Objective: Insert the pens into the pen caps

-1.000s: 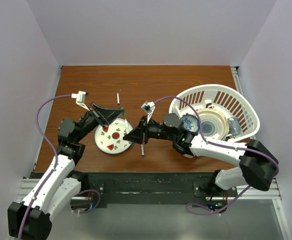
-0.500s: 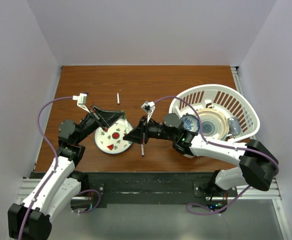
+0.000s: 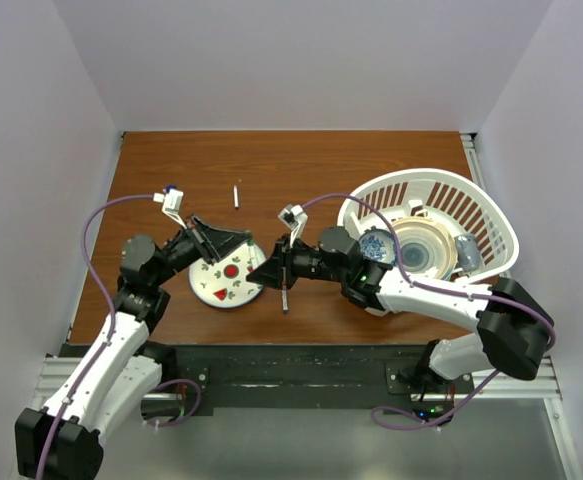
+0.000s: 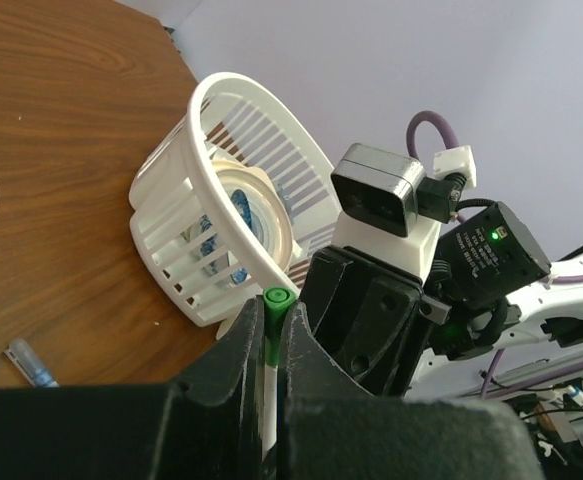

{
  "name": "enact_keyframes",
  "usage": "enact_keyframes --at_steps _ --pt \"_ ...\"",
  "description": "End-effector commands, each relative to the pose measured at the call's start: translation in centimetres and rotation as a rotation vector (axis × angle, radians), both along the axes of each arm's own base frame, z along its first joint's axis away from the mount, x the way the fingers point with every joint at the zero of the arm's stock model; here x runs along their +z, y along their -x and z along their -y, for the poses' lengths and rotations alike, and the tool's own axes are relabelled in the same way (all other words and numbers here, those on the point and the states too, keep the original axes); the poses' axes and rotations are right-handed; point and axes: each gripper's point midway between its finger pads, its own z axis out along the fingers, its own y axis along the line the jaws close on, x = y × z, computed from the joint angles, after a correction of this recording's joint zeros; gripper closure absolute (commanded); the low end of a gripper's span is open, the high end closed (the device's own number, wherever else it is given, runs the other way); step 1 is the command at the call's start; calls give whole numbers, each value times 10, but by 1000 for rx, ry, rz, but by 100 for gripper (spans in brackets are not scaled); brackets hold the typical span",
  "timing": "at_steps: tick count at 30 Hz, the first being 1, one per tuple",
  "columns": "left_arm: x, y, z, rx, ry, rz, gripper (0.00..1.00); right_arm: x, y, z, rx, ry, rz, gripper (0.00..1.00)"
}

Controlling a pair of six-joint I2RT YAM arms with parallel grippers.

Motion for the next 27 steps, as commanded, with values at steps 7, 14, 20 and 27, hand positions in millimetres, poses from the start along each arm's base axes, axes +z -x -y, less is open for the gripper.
enact_keyframes --at_steps 7,14,20,27 --pt "49 20 7 -101 -69 165 41 63 -11 4 17 -14 278 100" --pt "86 10 6 -80 -113 278 29 91 17 15 106 -99 310 100" --pt "110 28 16 -200 -39 402 32 114 36 20 177 -183 302 100" --pt "132 54 16 -267 22 532 32 128 46 22 207 -234 288 100"
